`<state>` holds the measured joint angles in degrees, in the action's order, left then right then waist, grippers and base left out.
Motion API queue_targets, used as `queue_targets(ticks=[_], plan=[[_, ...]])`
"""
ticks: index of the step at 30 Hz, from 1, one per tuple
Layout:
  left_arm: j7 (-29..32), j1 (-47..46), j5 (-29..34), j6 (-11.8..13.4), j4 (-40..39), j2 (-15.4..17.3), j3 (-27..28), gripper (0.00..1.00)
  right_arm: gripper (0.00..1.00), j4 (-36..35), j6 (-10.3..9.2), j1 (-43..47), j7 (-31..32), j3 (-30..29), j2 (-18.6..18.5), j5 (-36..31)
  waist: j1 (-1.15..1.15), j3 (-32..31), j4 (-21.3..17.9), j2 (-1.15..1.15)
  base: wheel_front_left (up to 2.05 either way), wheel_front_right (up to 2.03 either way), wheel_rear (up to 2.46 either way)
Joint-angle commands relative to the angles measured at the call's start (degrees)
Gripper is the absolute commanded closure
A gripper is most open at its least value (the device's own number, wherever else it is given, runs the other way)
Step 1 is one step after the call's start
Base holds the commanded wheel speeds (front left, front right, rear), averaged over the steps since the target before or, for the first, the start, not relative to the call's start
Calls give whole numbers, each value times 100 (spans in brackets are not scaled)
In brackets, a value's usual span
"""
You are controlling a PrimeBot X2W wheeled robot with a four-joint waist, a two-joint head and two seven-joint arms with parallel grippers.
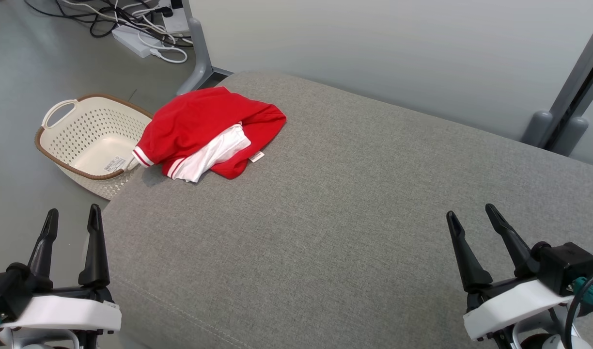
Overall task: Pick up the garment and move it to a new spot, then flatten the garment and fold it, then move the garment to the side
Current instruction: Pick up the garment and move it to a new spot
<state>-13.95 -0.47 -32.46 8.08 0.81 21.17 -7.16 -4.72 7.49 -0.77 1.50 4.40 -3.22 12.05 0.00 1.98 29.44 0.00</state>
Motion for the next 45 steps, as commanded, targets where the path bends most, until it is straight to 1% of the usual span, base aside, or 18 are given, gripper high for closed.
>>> queue_targets(ticks=[1, 9, 12, 18, 22, 27, 31, 34, 37, 40, 44, 45], plan=[[-29, -110, 6, -28, 32, 0, 16, 0, 0, -24, 2, -34, 27, -29, -50, -30, 0, 23, 15, 0, 0, 0, 0], [-75, -198, 51, -59, 112, -87, 41, 0, 0, -157, 2, -104, 150, -96, -109, -98, 0, 164, 6, 0, 0, 0, 0], [-86, -348, 93, -58, 134, -123, 89, 0, 0, -252, 2, -151, 234, -118, -153, -142, 0, 287, -67, 0, 0, 0, 0], [-108, -963, 169, -170, 272, -238, 261, 0, 0, -579, 2, -433, 511, -106, -308, -281, 0, 851, -361, 0, 0, 0, 0], [-109, -1624, 252, -367, 645, -276, 401, 0, 0, -875, 2, -715, 736, -107, -428, -369, 0, 1375, -652, 0, 0, 0, 0], [-111, -2527, 207, -769, 1739, -281, 472, 0, 0, -1173, 2, -1058, 941, -104, -538, -457, 0, 2025, -1032, 0, 0, 0, 0], [-111, -3130, 22, -1145, 2989, -278, 484, 0, 0, -1323, 2, -1213, 984, -113, -483, -418, 0, 2416, -1290, 0, 0, 0, 0], [-72, -3510, -69, -1343, 3930, -252, 375, 0, 0, -1378, 2, -1281, 988, -150, -497, -453, 0, 2656, -1406, 0, 0, 0, 0], [11, -3865, -159, -1474, 4752, -225, 260, 0, 0, -1426, 2, -1344, 967, -172, -508, -473, 0, 2856, -1466, 0, 0, 0, 0], [134, -4154, -291, -1532, 5414, -210, 166, 0, 0, -1449, 2, -1439, 950, -155, -505, -476, 0, 3011, -1505, 0, 0, 0, 0], [247, -4439, -458, -1560, 5973, -145, 15, 0, 0, -1440, 2, -1526, 926, -115, -505, -484, 0, 3137, -1543, 0, 0, 0, 0], [260, -4472, -510, -1563, 6024, -155, -51, 2, 0, -1429, 2, -1546, 910, -119, -504, -486, 0, 3148, -1547, 0, 0, 0, 0]])
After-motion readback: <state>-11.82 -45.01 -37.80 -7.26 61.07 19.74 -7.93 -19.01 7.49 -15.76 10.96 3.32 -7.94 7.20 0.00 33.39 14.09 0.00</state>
